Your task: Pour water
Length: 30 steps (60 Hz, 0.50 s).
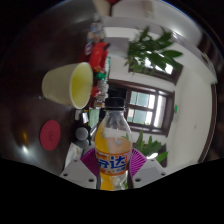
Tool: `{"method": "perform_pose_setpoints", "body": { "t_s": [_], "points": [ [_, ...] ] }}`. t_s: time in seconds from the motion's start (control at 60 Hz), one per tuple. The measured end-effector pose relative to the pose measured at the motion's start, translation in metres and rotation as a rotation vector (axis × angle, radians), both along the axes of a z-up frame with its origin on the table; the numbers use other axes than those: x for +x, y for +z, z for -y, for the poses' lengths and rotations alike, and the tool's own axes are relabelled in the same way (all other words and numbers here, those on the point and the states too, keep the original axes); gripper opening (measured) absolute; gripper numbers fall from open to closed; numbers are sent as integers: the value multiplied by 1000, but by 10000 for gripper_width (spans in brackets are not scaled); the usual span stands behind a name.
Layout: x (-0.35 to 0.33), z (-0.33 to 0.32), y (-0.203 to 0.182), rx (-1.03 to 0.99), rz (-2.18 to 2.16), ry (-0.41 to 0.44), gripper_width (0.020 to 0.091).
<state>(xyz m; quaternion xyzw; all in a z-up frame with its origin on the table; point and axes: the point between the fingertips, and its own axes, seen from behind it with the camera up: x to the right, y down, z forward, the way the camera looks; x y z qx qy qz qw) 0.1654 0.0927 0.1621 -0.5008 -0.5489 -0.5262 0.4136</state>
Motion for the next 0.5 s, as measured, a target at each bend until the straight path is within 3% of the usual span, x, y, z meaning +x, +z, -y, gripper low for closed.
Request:
{"method": "perform_pose_setpoints", "body": {
  "t_s": [0.217,0.5],
  "points": [
    [10,-3,-1,43,394,50,353],
    [27,6,-8,54,425,32,361]
  ]
}}
